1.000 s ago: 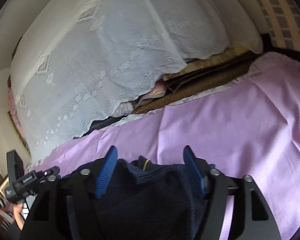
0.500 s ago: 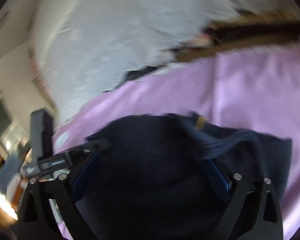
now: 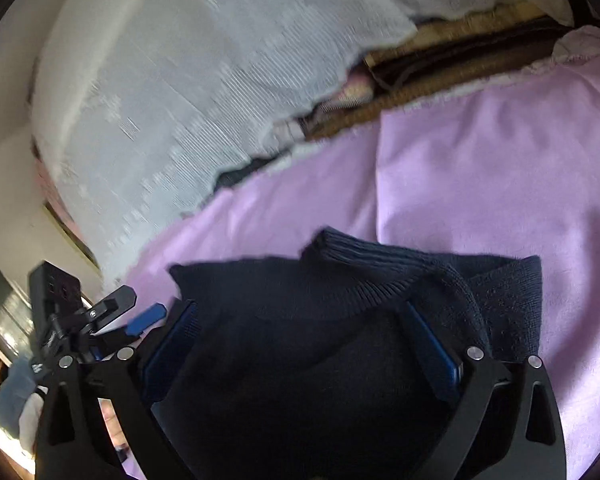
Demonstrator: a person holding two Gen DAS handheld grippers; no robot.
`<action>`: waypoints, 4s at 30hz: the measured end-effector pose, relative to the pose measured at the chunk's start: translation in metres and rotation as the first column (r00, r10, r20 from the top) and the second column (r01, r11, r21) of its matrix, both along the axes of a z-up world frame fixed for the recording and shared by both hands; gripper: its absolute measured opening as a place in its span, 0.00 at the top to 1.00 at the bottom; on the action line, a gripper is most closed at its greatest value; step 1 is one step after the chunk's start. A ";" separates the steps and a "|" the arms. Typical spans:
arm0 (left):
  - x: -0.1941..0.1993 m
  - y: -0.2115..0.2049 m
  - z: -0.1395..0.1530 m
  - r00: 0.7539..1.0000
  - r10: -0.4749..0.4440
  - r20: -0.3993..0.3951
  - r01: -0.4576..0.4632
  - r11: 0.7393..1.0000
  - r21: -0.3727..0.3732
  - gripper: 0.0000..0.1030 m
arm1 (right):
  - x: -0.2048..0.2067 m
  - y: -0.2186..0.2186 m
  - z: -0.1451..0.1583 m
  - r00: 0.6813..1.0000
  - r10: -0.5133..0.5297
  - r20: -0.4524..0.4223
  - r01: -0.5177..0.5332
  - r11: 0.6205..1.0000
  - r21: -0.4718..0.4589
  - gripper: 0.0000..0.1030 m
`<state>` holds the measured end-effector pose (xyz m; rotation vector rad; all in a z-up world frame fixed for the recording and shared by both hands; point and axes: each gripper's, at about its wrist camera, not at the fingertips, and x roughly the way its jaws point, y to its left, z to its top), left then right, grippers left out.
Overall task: Fold small clothes
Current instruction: 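Carry the hem over the body with both tools and lay it near the collar, then open both tools and withdraw them from the folded cardigan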
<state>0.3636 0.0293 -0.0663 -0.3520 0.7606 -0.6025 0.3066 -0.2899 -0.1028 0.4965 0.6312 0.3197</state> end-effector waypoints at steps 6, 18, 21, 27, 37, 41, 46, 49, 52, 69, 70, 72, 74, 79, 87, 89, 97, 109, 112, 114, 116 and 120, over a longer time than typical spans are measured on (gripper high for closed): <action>0.009 -0.003 -0.007 0.977 0.213 0.015 -0.211 0.954 0.211 0.04 | 0.000 -0.035 0.002 0.991 -0.136 0.017 0.133 0.986 0.099 0.03; 0.006 -0.007 -0.001 0.995 0.100 0.006 -0.100 0.993 0.065 0.04 | 0.032 -0.035 0.007 0.998 -0.054 -0.019 0.057 0.973 0.225 0.04; 0.016 -0.003 -0.013 0.991 0.119 -0.059 -0.115 0.991 0.072 0.05 | 0.033 -0.052 0.001 0.995 -0.098 -0.023 0.100 0.946 0.310 0.04; -0.005 -0.003 0.012 0.997 0.072 0.038 -0.073 0.997 0.020 0.05 | 0.023 -0.040 0.009 0.996 -0.093 0.014 0.087 0.970 0.225 0.03; 0.020 -0.040 -0.019 0.997 0.060 -0.040 -0.050 0.975 0.217 0.05 | 0.015 -0.037 0.008 0.998 -0.053 0.042 0.042 0.971 0.233 0.03; -0.002 -0.030 -0.011 0.994 0.100 0.034 -0.105 0.969 0.224 0.05 | -0.004 -0.032 0.013 0.996 -0.059 0.065 0.045 0.978 0.204 0.03; -0.034 -0.018 0.000 0.999 0.011 0.052 -0.017 0.993 0.114 0.05 | -0.033 -0.015 0.028 0.988 0.002 0.156 -0.029 0.985 0.170 0.03; -0.043 -0.033 -0.006 0.999 -0.027 0.022 0.022 0.980 0.197 0.05 | -0.041 -0.001 0.027 0.984 0.114 0.135 -0.142 0.966 0.215 0.03; -0.047 -0.051 -0.016 0.999 0.000 0.034 -0.013 0.929 0.369 0.04 | -0.035 0.017 0.016 0.988 0.156 0.015 -0.157 0.982 0.103 0.03; -0.091 -0.039 -0.023 0.999 0.038 0.031 -0.047 0.916 0.397 0.04 | -0.087 0.034 0.009 0.983 0.178 -0.052 -0.173 0.981 0.090 0.03; -0.094 -0.035 -0.022 0.998 0.052 0.034 -0.061 0.923 0.380 0.04 | -0.091 0.033 0.010 0.984 0.171 -0.040 -0.167 0.981 0.096 0.03; -0.102 -0.028 -0.016 0.997 0.062 0.048 -0.075 0.941 0.331 0.05 | -0.104 0.025 0.015 0.989 0.145 0.006 -0.144 0.975 0.169 0.03; -0.111 -0.024 -0.008 0.997 0.040 0.058 -0.054 0.965 0.256 0.05 | -0.110 0.022 0.019 0.982 0.180 0.050 -0.187 0.952 0.244 0.03; -0.112 -0.049 -0.019 0.999 -0.014 0.045 -0.003 0.934 0.358 0.04 | -0.093 0.040 0.005 0.960 0.275 -0.047 -0.255 0.933 0.254 0.03; -0.115 -0.042 -0.018 0.999 0.002 0.041 -0.015 0.949 0.315 0.04 | -0.102 0.029 0.013 0.976 0.214 -0.035 -0.198 0.943 0.266 0.03; -0.118 -0.033 -0.013 0.998 0.024 0.050 -0.036 0.961 0.272 0.04 | -0.112 0.013 0.016 0.991 0.135 -0.011 -0.127 0.953 0.274 0.03; -0.111 -0.034 -0.023 0.999 0.051 0.001 -0.049 0.949 0.313 0.04 | -0.122 -0.045 0.006 0.998 -0.009 -0.066 0.037 0.903 0.429 0.03; -0.112 -0.031 -0.023 0.999 0.049 0.002 -0.047 0.952 0.304 0.04 | -0.160 -0.082 0.000 0.992 -0.113 -0.049 0.122 0.840 0.528 0.03; -0.112 -0.031 -0.023 0.999 0.050 0.002 -0.048 0.951 0.306 0.04 | -0.159 -0.087 -0.003 0.989 -0.138 -0.056 0.147 0.844 0.516 0.03; -0.112 -0.031 -0.023 0.999 0.050 0.002 -0.048 0.951 0.305 0.04 | -0.150 -0.086 -0.010 0.991 -0.102 -0.084 0.131 0.851 0.508 0.03; -0.112 -0.031 -0.023 0.999 0.050 0.002 -0.048 0.951 0.304 0.04 | -0.142 -0.080 -0.009 0.994 -0.067 -0.082 0.098 0.878 0.468 0.03; -0.113 -0.031 -0.023 0.999 0.049 0.003 -0.048 0.952 0.301 0.04 | -0.142 -0.070 -0.007 0.993 -0.089 -0.072 0.110 0.913 0.393 0.03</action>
